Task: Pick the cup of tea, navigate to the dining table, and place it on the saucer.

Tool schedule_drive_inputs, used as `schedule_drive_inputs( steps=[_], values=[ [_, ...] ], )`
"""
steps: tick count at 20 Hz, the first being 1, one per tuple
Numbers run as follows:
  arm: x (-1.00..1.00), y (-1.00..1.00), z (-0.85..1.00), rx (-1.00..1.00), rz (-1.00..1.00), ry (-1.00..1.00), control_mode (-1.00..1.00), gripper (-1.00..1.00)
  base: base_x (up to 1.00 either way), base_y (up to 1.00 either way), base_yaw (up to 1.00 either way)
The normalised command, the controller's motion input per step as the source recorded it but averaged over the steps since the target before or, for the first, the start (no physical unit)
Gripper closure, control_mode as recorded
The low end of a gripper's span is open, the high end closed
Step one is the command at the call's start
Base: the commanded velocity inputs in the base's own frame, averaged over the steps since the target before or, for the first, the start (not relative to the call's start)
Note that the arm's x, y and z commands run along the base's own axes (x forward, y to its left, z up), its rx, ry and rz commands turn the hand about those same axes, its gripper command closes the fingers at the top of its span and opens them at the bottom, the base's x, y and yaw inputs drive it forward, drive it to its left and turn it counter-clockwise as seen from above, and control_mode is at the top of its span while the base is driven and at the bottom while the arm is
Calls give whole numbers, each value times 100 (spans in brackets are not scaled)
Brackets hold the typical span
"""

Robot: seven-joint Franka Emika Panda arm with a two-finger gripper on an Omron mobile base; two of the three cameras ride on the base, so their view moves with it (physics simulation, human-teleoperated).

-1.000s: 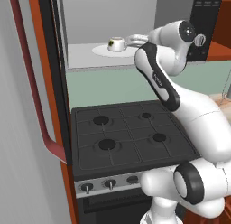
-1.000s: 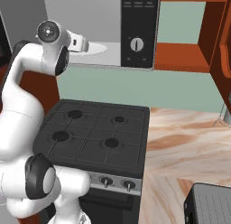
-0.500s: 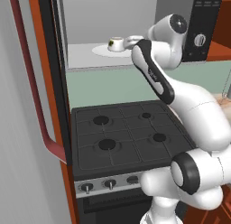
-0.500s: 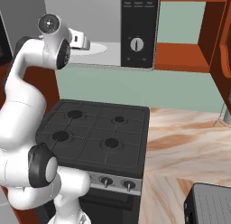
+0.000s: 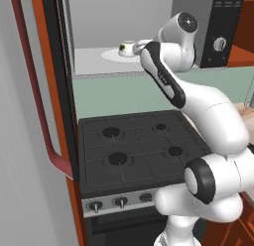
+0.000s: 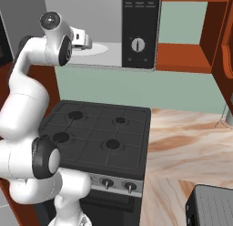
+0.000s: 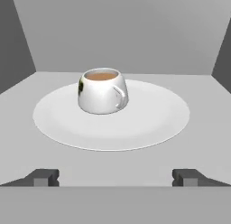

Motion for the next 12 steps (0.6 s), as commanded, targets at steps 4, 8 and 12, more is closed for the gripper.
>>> schedule_drive_inputs(
  steps=[4,8,12],
  values=[
    [64,0,-2,0,10,0,-100,-100,0,0,0],
    [49,-6,0,0,18,5,-100,-100,0,0,0],
    [32,-4,0,0,20,5,-100,-100,0,0,0]
  ],
)
